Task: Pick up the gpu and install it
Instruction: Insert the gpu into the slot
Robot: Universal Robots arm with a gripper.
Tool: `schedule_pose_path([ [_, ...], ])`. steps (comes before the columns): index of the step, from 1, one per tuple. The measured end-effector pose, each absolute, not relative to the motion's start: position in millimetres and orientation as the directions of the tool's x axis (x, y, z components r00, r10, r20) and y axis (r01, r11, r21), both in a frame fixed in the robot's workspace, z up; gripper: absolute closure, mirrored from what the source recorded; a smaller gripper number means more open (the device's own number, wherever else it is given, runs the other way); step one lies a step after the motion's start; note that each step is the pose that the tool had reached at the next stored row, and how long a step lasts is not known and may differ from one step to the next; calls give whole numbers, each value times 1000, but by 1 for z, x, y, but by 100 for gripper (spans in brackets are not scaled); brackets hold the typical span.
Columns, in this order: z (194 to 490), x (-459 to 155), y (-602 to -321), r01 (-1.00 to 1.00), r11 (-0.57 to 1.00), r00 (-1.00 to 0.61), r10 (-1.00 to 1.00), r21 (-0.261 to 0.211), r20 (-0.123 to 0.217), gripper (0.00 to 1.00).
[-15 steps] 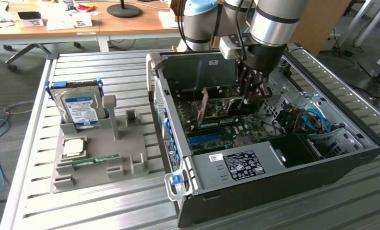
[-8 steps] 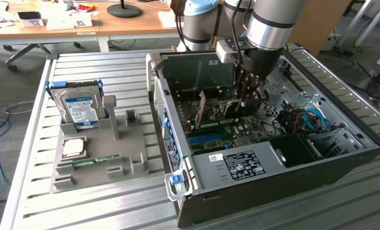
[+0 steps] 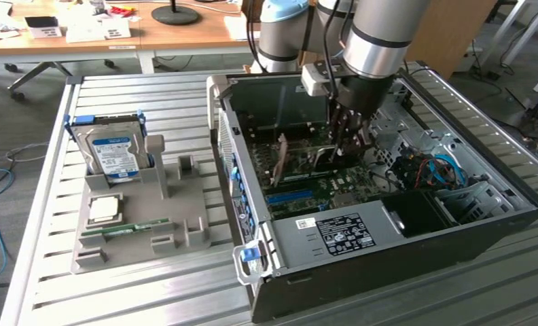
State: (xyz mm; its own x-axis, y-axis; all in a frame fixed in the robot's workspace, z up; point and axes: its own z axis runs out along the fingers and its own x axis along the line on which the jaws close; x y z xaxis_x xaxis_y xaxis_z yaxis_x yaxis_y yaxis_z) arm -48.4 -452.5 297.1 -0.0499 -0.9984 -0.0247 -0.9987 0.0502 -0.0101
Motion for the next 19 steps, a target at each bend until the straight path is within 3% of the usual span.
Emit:
schedule_pose_path([
  [19,293,-58,-452,-999,50,-50,-998,-10,-25,73],
])
